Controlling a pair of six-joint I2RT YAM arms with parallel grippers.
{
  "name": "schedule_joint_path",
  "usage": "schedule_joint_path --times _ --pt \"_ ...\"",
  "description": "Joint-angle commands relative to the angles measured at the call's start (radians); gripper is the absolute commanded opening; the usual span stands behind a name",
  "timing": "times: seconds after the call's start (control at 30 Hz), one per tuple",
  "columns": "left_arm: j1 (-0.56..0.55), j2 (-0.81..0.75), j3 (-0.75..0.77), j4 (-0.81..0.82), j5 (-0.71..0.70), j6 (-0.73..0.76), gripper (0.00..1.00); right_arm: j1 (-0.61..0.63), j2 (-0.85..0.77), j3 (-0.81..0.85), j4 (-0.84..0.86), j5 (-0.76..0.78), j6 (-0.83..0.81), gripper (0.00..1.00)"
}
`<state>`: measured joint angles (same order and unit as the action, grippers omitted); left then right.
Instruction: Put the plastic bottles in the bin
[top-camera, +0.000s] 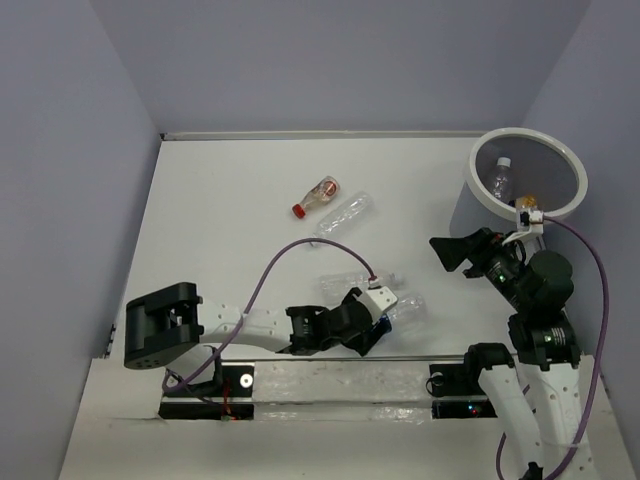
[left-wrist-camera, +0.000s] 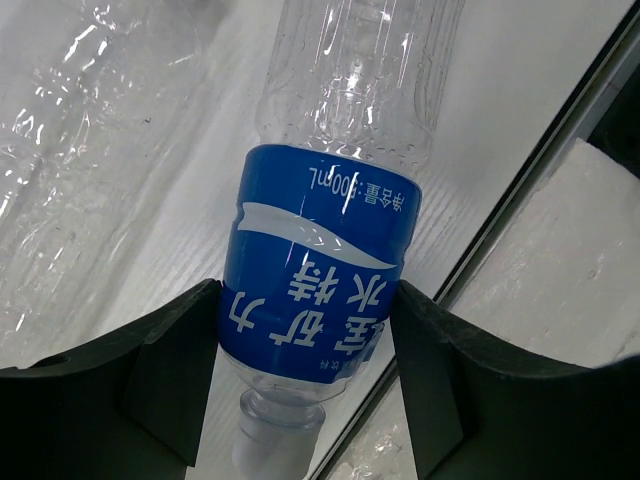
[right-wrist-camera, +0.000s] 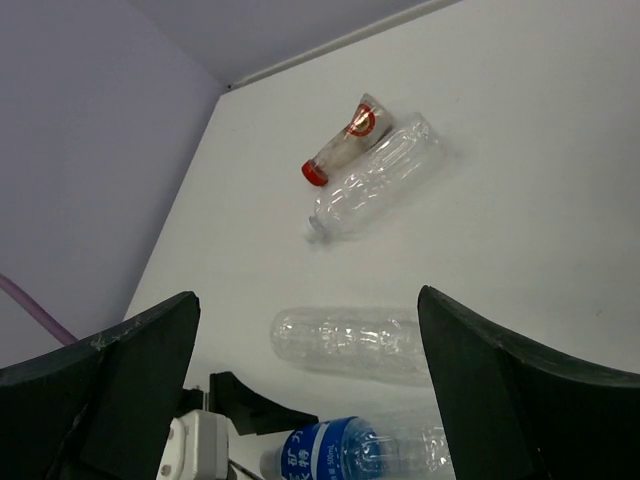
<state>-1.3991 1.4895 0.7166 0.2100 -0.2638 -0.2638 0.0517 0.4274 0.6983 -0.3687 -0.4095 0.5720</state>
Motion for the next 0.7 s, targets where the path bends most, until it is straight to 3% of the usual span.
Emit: schedule_joint_path --times 0.0,0.13,0.37,0.67 --pt "-0.009 -0.084 0.046 0.057 -0.037 -0.026 0.51 -0.007 -0.044 0.036 -0.14 -0.066 -0.035 0.95" --pt "-0.009 -0.173 0.052 0.134 -0.087 -0.057 0.51 -0.007 -0.078 0.047 -0.182 -0.097 -0.055 0.96" --pt "-0.009 -0.176 0.119 0.18 -0.186 -0.049 0.49 -0.007 -0.03 0.036 -0.228 -0.166 -0.08 0.97" --pt "-0.008 -0.213 0.075 0.305 -0.267 -0.038 0.48 -0.007 -0.023 -0.043 -0.146 -0.184 -0.029 0.99"
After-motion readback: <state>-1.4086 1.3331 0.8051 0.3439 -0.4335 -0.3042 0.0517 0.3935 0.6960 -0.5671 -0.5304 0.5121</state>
